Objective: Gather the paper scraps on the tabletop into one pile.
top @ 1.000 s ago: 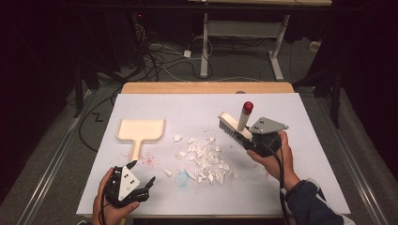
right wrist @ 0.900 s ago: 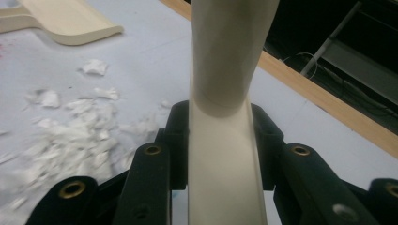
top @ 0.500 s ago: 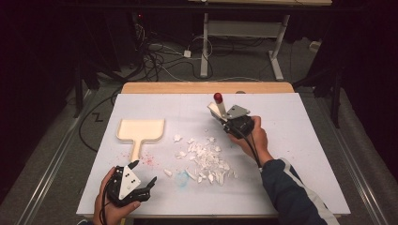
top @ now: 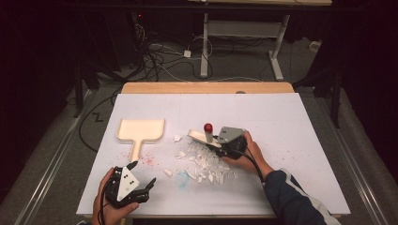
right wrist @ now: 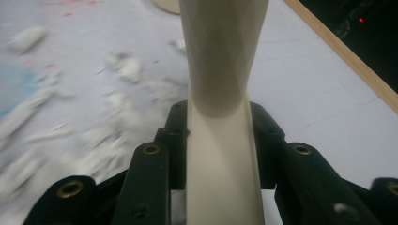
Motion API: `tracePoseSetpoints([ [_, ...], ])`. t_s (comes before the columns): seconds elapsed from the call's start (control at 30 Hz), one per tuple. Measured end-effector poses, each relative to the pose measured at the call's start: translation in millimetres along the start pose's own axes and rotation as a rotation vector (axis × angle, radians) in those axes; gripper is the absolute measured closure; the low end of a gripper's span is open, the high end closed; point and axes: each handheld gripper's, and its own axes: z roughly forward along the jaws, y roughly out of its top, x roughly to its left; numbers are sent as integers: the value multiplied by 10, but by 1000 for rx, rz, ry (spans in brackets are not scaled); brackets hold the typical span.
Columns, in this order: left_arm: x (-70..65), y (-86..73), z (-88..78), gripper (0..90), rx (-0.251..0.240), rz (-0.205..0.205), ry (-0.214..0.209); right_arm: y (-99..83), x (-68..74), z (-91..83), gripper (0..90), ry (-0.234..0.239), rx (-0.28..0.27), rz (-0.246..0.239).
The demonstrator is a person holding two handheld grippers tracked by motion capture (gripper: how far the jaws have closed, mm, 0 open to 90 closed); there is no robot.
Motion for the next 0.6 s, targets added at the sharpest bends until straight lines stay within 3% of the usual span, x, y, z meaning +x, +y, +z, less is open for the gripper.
tracePoseSetpoints([
  [0.1,-24,14,10,188,5,10,-3,-83,129,-289,675,70,-44,-24],
  [0.17,-29,18,11,188,4,12,-2,-93,149,-344,676,73,-53,-37],
  [0.27,-40,28,23,188,10,21,1,-84,149,-443,677,46,-47,-46],
  [0.37,-33,32,31,188,9,19,1,-56,66,-494,677,19,-73,-13],
  [0.4,-29,30,32,188,8,16,0,-56,66,-494,677,19,-73,-13],
  [0.47,-18,28,42,188,11,13,1,-23,-11,-498,676,-33,-70,-3],
  [0.57,-2,35,51,188,10,7,4,1,-84,-476,676,-43,-69,14],
  [0.6,3,35,52,188,8,4,4,35,-148,-426,676,-67,-60,28],
])
